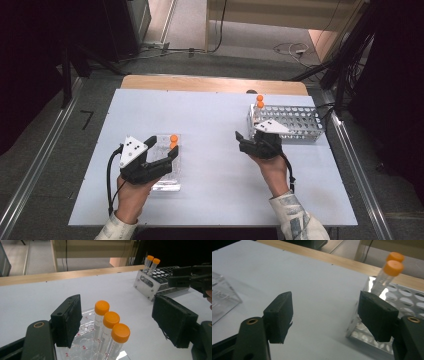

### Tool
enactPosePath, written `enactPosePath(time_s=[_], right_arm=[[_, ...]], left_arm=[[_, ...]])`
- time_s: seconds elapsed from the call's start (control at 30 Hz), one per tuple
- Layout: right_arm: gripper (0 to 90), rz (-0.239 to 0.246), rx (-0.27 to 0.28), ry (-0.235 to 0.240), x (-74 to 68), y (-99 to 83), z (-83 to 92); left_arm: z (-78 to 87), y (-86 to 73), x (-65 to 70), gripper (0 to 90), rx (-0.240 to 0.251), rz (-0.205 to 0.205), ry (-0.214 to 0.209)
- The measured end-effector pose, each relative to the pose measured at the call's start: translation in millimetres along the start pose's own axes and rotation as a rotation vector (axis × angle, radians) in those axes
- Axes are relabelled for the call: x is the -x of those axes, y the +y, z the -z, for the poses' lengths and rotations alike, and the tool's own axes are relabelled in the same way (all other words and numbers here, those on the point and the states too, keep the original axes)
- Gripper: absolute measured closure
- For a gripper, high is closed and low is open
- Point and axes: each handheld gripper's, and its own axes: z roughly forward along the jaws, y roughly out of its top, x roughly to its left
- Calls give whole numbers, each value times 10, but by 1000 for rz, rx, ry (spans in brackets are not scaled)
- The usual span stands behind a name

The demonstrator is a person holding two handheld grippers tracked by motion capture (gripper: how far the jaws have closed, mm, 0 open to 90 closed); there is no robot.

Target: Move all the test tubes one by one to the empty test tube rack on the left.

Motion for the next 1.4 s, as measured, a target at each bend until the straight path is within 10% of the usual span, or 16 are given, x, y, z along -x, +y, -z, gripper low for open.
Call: enactPosePath(time_s=[0.57,1.4], right_arm=[[523,-93,-37,-112,625,69,-488],[713,-131,-30,-127,666,116,-738]], left_arm=[[-10,0,11,236,-5,-5,-6],[-21,-11,22,245,-9,-10,-11]])
